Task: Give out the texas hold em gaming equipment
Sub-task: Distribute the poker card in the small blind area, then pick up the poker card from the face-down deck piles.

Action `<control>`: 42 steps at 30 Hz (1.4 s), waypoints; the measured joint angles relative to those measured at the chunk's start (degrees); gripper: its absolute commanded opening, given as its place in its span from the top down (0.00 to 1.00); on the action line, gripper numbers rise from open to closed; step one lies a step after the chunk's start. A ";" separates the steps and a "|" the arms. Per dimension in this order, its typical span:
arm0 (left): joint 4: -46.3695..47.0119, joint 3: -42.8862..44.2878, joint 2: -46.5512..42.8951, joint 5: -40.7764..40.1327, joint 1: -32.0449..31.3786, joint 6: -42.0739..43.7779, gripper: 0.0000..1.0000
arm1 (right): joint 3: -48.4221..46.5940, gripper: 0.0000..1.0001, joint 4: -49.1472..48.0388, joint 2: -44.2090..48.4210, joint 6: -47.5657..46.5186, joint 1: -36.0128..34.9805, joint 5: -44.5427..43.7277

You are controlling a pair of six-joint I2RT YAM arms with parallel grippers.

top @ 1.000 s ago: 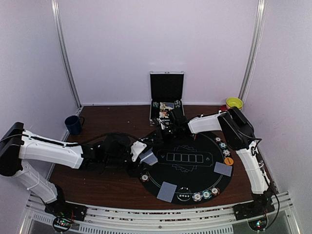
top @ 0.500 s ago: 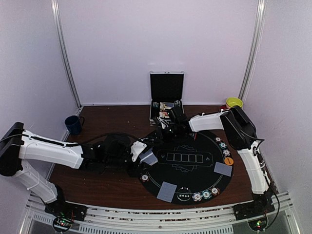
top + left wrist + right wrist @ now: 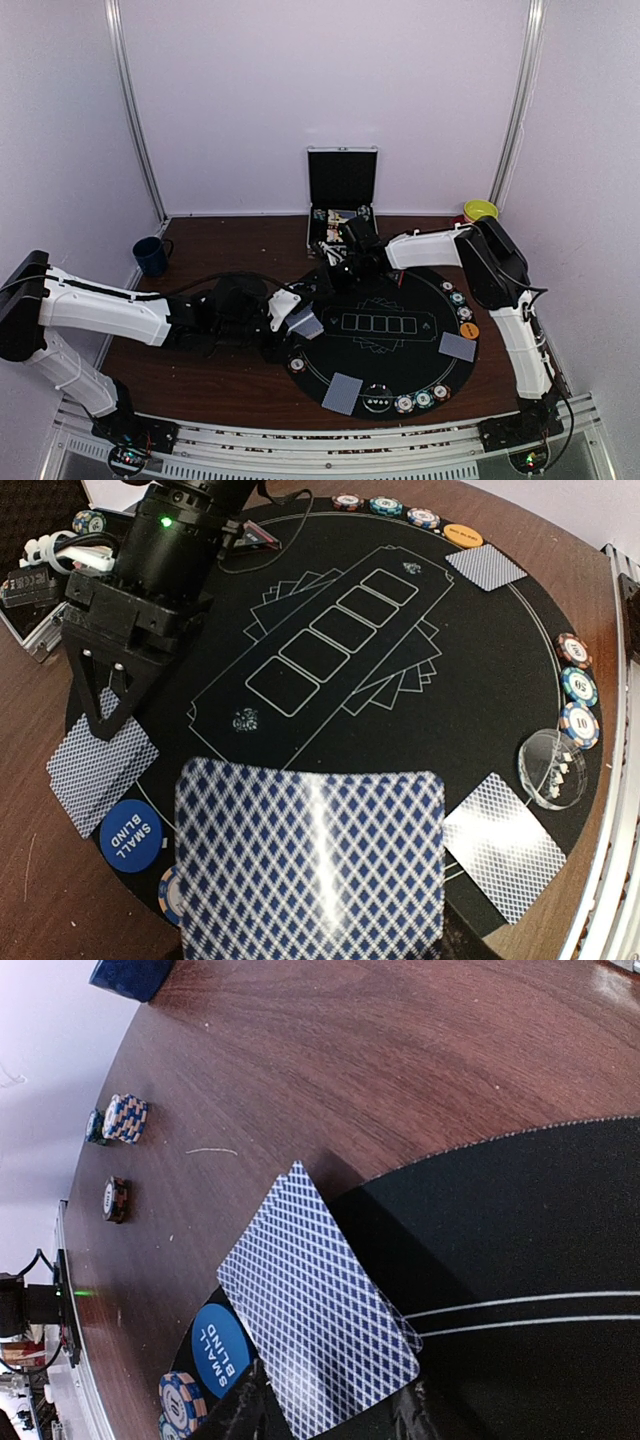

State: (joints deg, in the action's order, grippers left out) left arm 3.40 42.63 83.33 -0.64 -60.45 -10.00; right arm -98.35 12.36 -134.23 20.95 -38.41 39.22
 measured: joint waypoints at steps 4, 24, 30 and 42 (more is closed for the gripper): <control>0.00 0.00 0.00 0.00 0.00 0.00 0.47 | -0.44 0.55 1.05 0.09 -0.55 -0.13 -1.01; 0.00 0.00 0.00 -0.02 0.00 0.00 0.47 | -3.74 0.39 7.85 1.70 -5.51 -0.37 -7.65; 0.00 0.00 0.00 -0.04 0.00 0.00 0.47 | -1.88 0.22 9.55 9.07 -8.68 -0.33 -9.73; 0.00 0.00 0.00 -0.20 0.00 0.00 0.47 | 18.93 0.00 2.78 35.74 -16.65 -0.13 -10.23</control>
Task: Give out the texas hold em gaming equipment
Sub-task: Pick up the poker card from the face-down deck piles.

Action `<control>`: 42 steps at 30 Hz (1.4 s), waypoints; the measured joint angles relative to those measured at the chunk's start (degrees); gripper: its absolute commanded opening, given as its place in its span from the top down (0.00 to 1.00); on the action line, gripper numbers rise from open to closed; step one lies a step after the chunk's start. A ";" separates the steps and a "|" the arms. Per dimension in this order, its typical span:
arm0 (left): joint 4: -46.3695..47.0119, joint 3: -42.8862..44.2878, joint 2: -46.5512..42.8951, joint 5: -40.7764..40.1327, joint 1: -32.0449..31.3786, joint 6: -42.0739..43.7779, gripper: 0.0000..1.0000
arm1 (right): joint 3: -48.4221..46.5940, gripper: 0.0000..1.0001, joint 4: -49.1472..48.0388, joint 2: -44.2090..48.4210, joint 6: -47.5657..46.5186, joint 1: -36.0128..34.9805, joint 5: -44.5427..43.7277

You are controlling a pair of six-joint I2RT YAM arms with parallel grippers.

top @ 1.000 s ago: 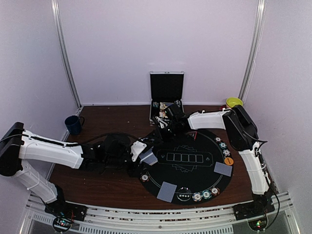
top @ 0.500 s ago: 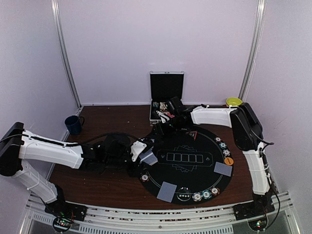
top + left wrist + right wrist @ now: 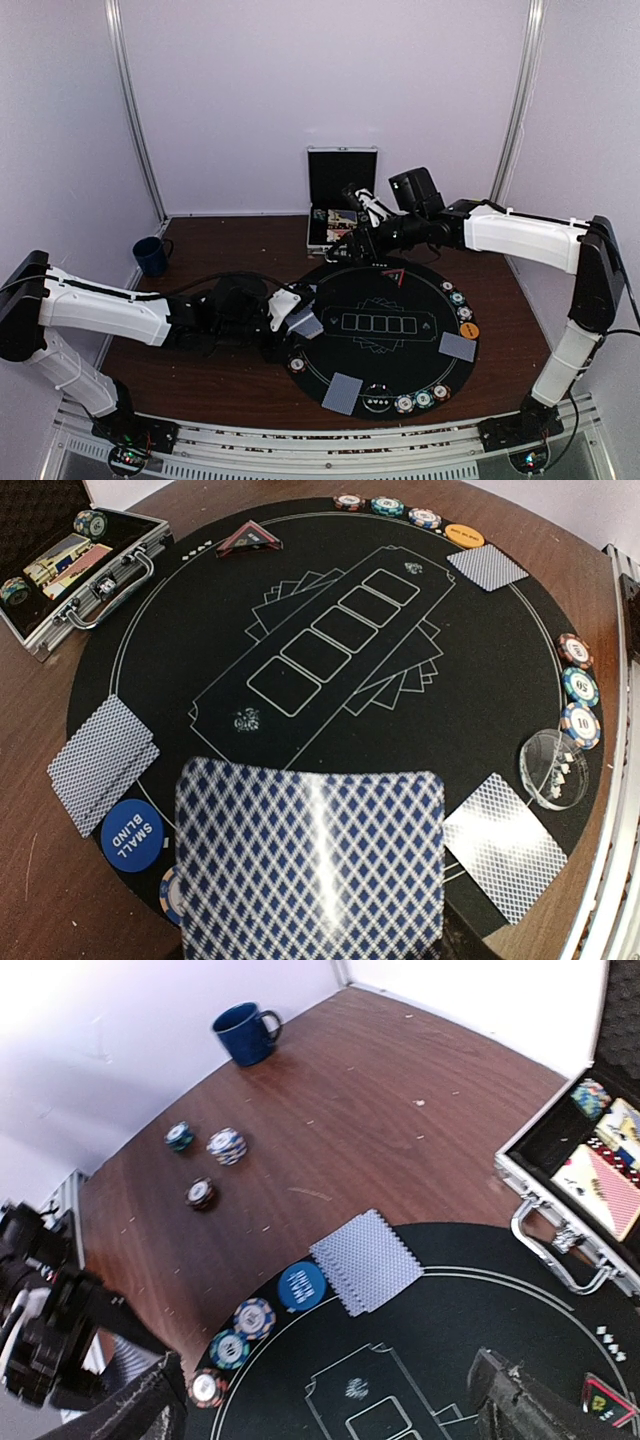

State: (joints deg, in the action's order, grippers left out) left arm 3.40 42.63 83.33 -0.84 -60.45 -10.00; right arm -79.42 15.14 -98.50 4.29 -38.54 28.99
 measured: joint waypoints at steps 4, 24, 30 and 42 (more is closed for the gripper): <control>0.00 0.00 0.00 0.02 0.00 0.02 0.47 | 3.65 0.00 -1.29 1.40 -0.98 0.02 6.32; 0.50 -0.09 -0.44 0.57 -0.02 0.04 0.47 | 5.09 0.11 -6.56 -10.82 5.14 -4.00 22.29; 0.96 -0.13 -0.52 0.68 -0.04 0.07 0.47 | 3.89 0.12 -4.76 -11.65 5.09 -6.38 23.71; 1.07 -0.13 -0.52 1.07 -0.04 0.07 0.47 | 2.60 0.25 -4.70 -12.57 5.55 -8.07 24.06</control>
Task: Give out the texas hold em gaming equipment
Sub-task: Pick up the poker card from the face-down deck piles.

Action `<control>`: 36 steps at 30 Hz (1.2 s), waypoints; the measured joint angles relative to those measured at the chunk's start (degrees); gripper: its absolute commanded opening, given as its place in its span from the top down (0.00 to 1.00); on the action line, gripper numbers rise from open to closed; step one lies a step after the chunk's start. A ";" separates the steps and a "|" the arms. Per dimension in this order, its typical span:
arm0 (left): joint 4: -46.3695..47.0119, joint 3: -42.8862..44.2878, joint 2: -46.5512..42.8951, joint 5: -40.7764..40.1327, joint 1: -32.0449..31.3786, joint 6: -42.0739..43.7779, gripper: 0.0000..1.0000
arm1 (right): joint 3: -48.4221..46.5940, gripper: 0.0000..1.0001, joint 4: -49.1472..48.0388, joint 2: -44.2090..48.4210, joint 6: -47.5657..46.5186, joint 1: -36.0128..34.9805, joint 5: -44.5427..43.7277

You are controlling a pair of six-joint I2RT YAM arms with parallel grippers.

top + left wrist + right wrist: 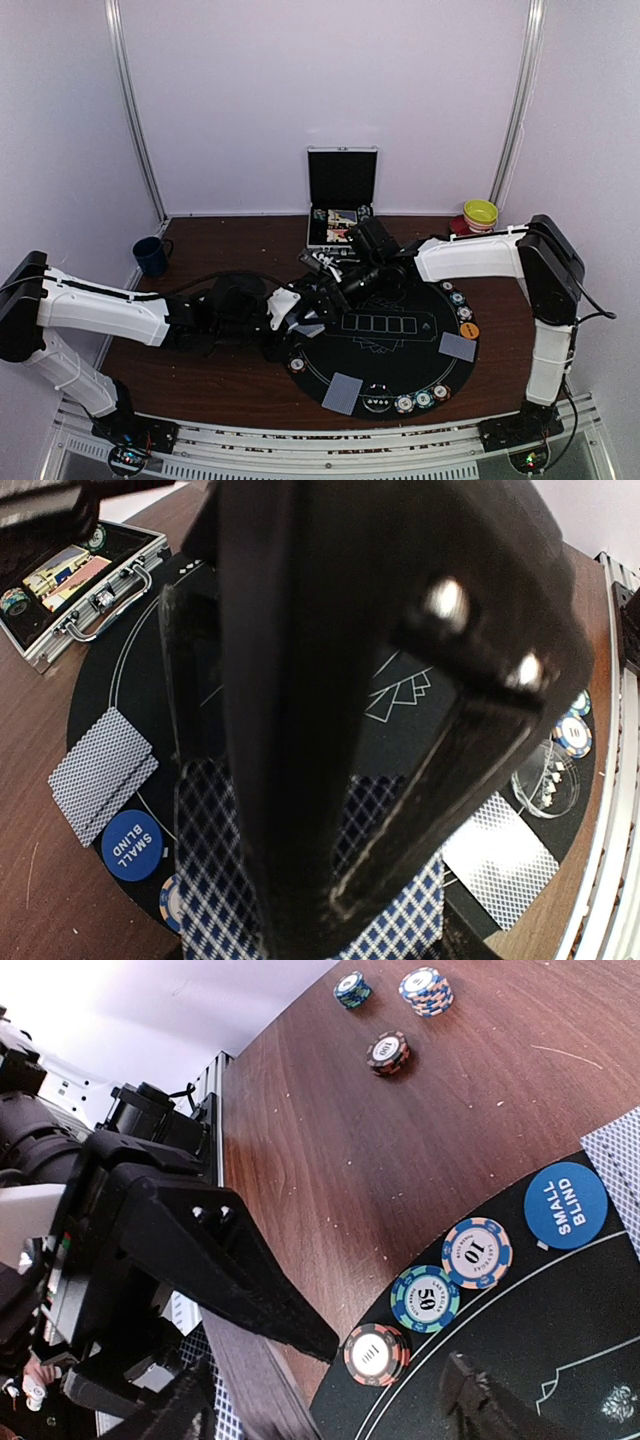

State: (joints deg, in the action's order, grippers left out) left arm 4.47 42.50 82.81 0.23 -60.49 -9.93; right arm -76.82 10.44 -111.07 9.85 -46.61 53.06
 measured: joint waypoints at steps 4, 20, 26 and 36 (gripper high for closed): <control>0.00 0.00 0.00 0.02 0.00 0.00 0.47 | -0.61 0.29 0.02 -1.33 0.83 -0.68 -0.39; -1.88 -0.09 0.02 -0.94 0.15 -0.02 0.47 | -1.60 0.54 2.89 -1.70 -0.90 1.53 0.44; -2.36 -0.09 0.02 -0.81 0.15 -0.02 0.47 | -1.81 0.57 4.90 -1.38 -2.43 1.95 1.11; -1.14 -0.09 0.02 -0.63 0.04 -0.02 0.47 | -1.81 0.84 8.57 1.84 -4.83 3.37 1.01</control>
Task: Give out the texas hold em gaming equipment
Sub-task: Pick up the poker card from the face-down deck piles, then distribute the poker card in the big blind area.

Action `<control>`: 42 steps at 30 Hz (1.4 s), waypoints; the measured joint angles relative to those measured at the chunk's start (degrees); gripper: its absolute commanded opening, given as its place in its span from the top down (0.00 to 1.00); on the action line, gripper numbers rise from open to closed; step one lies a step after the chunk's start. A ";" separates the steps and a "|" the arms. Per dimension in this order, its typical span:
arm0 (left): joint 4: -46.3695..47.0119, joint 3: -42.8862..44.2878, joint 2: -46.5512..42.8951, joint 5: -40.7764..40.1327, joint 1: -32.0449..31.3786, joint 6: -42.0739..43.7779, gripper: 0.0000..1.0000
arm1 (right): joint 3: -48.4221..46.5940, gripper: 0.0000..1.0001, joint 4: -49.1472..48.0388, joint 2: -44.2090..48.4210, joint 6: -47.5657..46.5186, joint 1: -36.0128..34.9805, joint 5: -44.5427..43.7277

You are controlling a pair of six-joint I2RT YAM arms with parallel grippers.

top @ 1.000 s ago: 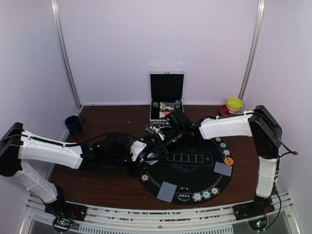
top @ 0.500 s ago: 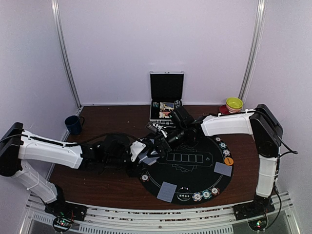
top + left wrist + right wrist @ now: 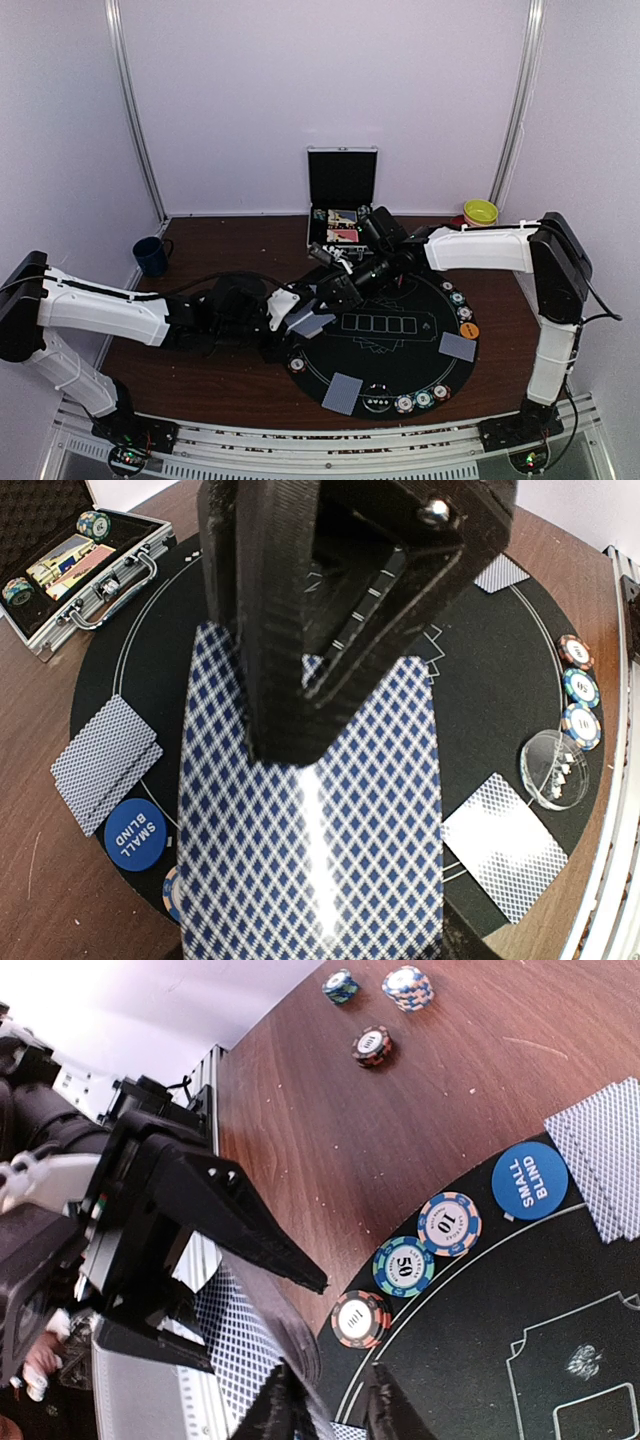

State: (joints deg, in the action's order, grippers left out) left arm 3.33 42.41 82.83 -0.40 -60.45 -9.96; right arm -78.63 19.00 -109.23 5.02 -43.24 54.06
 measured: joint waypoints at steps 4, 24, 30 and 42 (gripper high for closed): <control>-0.11 0.00 0.00 0.00 0.00 0.00 0.47 | 0.00 1.00 0.98 0.37 -0.66 0.11 1.31; 0.22 0.00 0.00 0.31 -0.11 0.00 0.47 | 4.59 1.00 5.90 7.78 -2.95 10.54 6.45; 0.59 0.00 0.00 0.28 -0.11 0.00 0.47 | 14.49 1.00 5.01 15.10 -2.80 19.91 6.67; 0.94 0.00 0.00 0.26 -0.11 0.00 0.47 | 21.86 1.00 19.30 22.29 -21.31 42.77 2.86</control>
State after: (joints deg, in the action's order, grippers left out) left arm 4.27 42.41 82.83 -0.14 -60.55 -9.96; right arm -56.77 38.30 -86.94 -16.29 -0.47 56.93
